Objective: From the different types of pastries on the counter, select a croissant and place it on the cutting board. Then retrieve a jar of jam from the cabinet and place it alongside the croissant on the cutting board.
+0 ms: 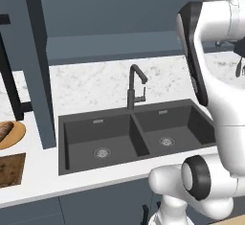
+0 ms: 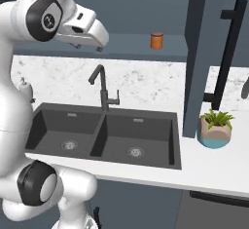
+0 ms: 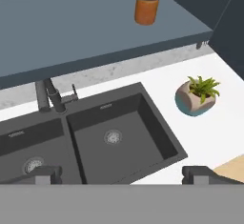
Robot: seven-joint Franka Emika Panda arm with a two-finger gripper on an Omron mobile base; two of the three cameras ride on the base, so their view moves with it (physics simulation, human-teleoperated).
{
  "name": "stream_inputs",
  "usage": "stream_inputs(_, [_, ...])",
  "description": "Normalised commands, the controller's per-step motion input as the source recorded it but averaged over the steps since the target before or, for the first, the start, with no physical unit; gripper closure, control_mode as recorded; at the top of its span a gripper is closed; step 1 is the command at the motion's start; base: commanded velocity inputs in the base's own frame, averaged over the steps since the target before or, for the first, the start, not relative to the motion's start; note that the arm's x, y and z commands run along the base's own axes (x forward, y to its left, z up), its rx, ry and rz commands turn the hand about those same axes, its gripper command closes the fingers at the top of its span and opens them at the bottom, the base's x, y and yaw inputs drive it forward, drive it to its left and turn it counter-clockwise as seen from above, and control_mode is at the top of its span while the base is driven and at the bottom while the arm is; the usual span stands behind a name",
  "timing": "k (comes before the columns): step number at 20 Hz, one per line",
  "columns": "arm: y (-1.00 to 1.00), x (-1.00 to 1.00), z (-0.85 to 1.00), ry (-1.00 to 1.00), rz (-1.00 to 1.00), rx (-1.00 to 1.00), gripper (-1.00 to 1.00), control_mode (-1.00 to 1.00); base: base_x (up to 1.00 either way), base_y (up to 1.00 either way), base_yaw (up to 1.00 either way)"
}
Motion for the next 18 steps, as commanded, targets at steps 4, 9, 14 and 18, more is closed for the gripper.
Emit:
stream_inputs(4, [-0.41, 0.44, 0.00, -0.20, 0.00, -0.10, -1.00, -1.00, 0.00, 0.00, 0.00])
stream_inputs(9, [-0.45, 0.22, 0.00, -0.18, -0.01, -0.09, -1.00, -1.00, 0.00, 0.00, 0.00])
stream_inputs(14, [-0.19, 0.47, -0.01, -0.16, -0.12, -0.04, -1.00, -1.00, 0.00, 0.00, 0.00])
stream_inputs(18, [-0.15, 0.59, -0.03, -0.06, -0.04, 0.00, -1.00, -1.00, 0.00, 0.00, 0.00])
